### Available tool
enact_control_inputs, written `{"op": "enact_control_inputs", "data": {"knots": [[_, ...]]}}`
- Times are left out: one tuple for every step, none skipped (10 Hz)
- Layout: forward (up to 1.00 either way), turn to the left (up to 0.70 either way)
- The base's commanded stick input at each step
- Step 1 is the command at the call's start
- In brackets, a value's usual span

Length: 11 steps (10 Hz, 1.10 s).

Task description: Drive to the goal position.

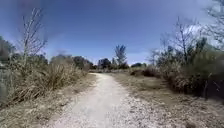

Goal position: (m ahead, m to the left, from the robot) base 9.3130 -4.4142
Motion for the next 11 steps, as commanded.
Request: {"op": "enact_control_inputs", "data": {"knots": [[0.70, 0.00], [0.70, 0.00], [0.70, 0.00], [0.70, 0.00], [0.70, 0.00], [0.70, 0.00], [0.70, 0.00], [0.70, 0.00], [0.70, 0.00], [0.70, 0.00], [0.70, 0.00]]}}
